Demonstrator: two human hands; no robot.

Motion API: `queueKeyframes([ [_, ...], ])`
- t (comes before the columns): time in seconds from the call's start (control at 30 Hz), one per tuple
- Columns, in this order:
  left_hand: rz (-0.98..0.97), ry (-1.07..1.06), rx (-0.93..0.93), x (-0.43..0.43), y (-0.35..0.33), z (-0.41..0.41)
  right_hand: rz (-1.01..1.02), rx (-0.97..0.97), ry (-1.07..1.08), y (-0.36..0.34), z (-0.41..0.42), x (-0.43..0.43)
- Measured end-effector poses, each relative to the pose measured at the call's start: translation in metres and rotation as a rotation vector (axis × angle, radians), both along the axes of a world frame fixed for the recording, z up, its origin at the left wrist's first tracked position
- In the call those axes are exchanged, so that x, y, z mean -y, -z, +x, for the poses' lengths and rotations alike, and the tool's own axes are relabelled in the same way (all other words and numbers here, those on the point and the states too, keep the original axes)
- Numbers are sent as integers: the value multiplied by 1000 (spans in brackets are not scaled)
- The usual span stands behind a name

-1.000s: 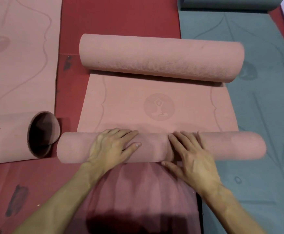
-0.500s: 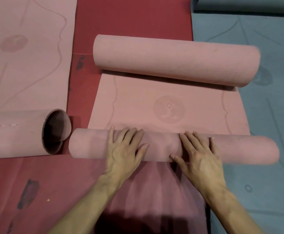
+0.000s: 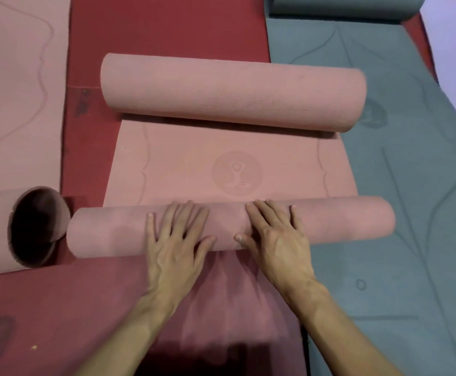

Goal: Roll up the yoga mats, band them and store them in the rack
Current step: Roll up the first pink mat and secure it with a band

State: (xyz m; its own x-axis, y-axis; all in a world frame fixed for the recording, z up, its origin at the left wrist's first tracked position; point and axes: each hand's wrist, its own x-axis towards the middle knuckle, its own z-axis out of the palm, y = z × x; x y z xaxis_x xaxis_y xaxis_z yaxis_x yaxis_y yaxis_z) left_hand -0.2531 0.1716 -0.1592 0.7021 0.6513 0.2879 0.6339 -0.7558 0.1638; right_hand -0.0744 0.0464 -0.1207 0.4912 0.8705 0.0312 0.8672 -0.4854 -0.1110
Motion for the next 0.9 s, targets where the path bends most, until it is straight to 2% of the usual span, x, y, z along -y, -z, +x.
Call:
queueKeyframes([
  [0.37,-82,-11,-65,-29,-11,24,53,-17,18,3,3,-18],
  [0.47,-48,-45,-91,-26,-13,22,50,-26,25,5,7,-22],
  [0.63,-28,-151,-94,3,1,10,50,-2,35,8,6,-25],
  [0.9,-111,-152,-52,-21,1,25,5,84,74,2,0,-32],
])
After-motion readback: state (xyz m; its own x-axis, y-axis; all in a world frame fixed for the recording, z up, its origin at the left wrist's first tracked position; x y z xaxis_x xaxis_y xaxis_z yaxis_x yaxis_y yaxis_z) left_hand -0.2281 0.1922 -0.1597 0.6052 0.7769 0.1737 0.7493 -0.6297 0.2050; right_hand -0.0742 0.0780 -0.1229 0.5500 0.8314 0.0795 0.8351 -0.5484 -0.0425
